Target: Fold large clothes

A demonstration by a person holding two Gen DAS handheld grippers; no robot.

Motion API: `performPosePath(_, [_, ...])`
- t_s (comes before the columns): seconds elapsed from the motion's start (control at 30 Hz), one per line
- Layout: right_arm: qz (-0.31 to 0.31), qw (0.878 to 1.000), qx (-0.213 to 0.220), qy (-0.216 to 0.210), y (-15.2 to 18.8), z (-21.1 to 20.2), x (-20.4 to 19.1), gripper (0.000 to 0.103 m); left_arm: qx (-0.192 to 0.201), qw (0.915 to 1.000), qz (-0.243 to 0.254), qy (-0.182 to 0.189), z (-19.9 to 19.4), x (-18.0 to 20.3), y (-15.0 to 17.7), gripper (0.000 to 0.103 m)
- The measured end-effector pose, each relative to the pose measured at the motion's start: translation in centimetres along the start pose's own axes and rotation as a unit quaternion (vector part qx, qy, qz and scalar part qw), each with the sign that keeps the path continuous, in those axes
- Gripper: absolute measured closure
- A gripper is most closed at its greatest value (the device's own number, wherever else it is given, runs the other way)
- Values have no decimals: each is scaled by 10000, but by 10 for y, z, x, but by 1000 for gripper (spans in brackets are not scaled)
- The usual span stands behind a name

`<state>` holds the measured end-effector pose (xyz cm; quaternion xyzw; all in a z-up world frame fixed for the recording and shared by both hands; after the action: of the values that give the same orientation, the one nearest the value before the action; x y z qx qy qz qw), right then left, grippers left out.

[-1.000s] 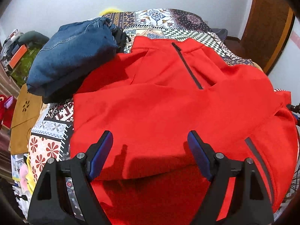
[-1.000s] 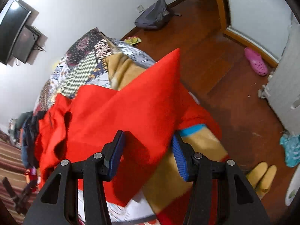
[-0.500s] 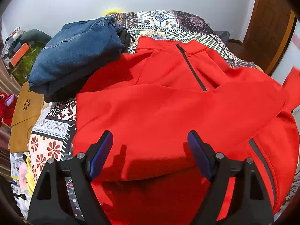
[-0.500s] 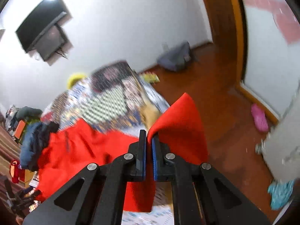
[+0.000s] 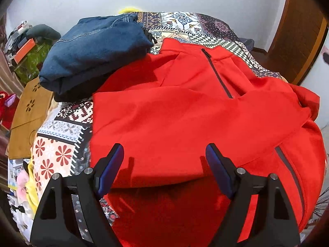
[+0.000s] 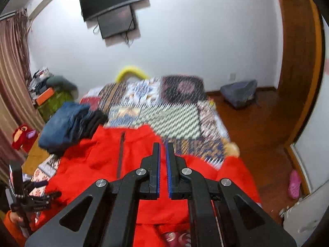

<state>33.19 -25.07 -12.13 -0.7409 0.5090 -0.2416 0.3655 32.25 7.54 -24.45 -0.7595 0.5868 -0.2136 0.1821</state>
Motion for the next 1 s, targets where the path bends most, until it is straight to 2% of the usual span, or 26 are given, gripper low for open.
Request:
performPosePath(0.2, [725,9950,-659,210,18,2,33,94,32,9999,-12,-97,-2,-10,1,22])
performPosePath(0.23, [860,9933,-728,263,22,-5,37,88,22,9999,-43,-94,-1,-11,1,22])
performPosePath(0.27, [1085,9902,-812,341,28,-8,49,77,15,9999,-98,-104,1,-12,1,22])
performPosePath(0.3, [1233,9882,-816,388,32,-13,56,72,21,9998,-146,-128,2,-12,1,22])
performPosePath(0.37, [1594,9832,-724,512,43,-23,74,49,8,9997,-216,-140,6,-10,0,22])
performPosePath(0.43, [1893,9780,-667,565,54,-28,89,43,-40,9996,-241,-105,9,-6,0,22])
performPosePath(0.63, [2887,9521,-965,307,97,-9,125,43,-37,9999,-61,-106,11,11,0,22])
performPosePath(0.77, [3734,9228,-946,101,122,10,149,43,-17,9997,-51,-233,13,16,0,22])
performPosePath(0.87, [4367,8953,-855,228,139,21,171,43,-27,9995,-125,-276,16,15,-2,22])
performPosePath(1.0, [4629,8792,-1083,306,155,42,186,43,-21,9995,-91,-314,19,18,-4,22])
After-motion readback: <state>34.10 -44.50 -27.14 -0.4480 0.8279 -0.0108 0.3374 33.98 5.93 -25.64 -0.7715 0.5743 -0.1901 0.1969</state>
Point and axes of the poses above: each gripper's, at about its wrist camera, not at the fingertips, and z roughly the way its jaws point, x to its right, y to its underside, the point moved 5 cm from there along z, roughly the way its jaws point, and after that the axes turned 13 degrees about -z, right-handed, at the moved point
